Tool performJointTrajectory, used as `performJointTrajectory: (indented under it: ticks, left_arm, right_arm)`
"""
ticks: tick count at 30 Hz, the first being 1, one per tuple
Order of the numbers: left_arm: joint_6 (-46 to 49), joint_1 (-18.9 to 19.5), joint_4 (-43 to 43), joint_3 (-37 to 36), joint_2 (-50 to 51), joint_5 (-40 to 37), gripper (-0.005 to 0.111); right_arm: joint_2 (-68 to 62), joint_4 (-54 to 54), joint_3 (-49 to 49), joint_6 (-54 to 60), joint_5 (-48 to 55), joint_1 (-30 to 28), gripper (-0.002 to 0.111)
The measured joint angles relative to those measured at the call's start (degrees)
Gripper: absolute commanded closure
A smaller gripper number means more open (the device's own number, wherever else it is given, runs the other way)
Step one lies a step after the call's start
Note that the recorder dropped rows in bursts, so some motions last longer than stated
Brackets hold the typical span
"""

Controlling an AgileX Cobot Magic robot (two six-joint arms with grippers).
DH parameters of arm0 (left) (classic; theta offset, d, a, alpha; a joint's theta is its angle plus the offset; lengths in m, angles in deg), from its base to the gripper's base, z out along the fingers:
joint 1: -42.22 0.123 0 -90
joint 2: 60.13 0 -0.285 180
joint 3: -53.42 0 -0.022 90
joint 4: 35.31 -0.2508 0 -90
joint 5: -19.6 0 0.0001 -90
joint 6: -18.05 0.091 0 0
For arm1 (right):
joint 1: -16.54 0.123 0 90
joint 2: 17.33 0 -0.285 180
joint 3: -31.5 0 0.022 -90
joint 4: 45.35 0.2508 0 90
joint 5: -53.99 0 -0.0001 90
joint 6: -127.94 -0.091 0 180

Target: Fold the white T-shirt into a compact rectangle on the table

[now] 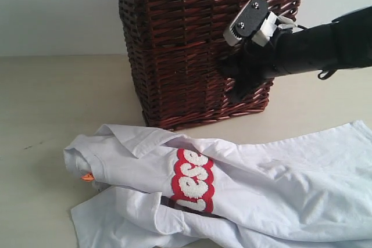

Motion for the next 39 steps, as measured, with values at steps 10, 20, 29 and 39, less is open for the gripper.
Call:
performJointTrajectory:
  ticks: [10, 20, 29, 39]
  left_arm:
    - [0.00, 0.00, 0.00, 0.00, 0.00, 0.00, 0.107]
    - [0.00, 0.00, 0.00, 0.00, 0.00, 0.00, 0.107]
    - [0.00, 0.00, 0.00, 0.00, 0.00, 0.00, 0.107]
    - [0.00, 0.00, 0.00, 0.00, 0.00, 0.00, 0.107]
  right_arm:
    - [-3.85, 9.90, -6.27, 0.00, 2.60, 0.09, 0.103]
    - [-7.97, 9.41, -12.14, -0.79, 5.96, 0.59, 0.103]
    - [-7.93, 8.96, -14.17, -5.99, 9.33, 0.97, 0.103]
    - [9.33, -37.07, -15.79, -31.14, 29.13, 0.42, 0.103]
